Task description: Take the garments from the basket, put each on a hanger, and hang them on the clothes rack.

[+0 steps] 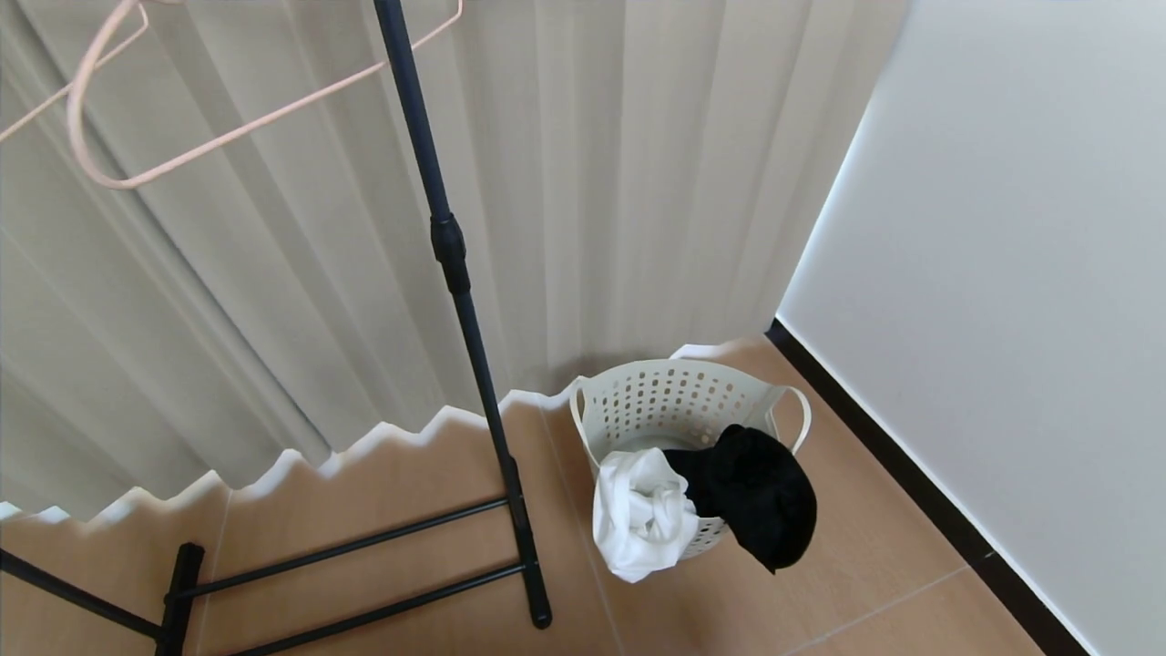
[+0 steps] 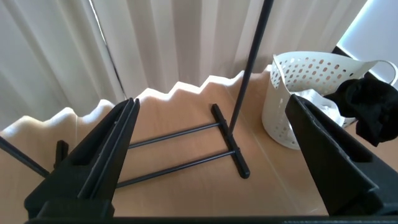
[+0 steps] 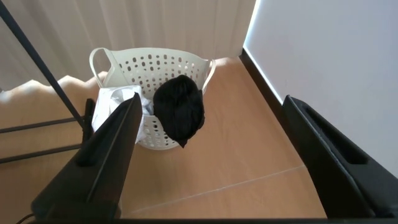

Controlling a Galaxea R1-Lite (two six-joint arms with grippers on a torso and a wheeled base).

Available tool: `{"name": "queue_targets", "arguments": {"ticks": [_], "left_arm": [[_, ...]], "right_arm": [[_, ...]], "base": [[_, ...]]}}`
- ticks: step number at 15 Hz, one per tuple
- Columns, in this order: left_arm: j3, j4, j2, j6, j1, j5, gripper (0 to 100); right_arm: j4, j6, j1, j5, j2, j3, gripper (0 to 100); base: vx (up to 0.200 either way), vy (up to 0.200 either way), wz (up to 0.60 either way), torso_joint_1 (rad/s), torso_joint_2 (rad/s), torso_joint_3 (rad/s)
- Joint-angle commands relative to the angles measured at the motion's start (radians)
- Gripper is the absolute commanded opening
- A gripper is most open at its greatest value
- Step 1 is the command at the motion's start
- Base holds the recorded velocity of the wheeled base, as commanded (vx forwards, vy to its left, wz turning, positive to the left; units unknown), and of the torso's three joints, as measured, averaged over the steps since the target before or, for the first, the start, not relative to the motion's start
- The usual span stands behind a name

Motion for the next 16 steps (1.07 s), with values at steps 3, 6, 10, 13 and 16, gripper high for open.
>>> {"name": "queue_targets", "arguments": {"ticks": [3,6,10,13,16], "left_arm": [[0.0,0.0,0.0,0.0,0.0,0.0,100],[0.0,0.0,0.0,0.0,0.0,0.0,100],[0.0,0.0,0.0,0.0,0.0,0.0,100],[0.0,0.0,0.0,0.0,0.0,0.0,100],[0.0,0.0,0.0,0.0,0.0,0.0,100]], "right_arm": [[0.0,0.0,0.0,0.0,0.001,0.0,100],[0.0,0.0,0.0,0.0,0.001,0.0,100],[0.0,0.0,0.0,0.0,0.001,0.0,100],[0.0,0.0,0.0,0.0,0.001,0.0,100],[0.0,-0.002,0.0,0.0,0.001,0.0,100]], "base": [[0.0,0.0,0.0,0.006,0.0,-0.199],[0.0,0.0,0.0,0.004,0.0,-0.196],[0.0,0.0,0.0,0.0,0.01,-0.201],[0.0,0.0,0.0,0.004,0.0,-0.198],[0.0,0.0,0.0,0.001,0.01,-0.199]]}}
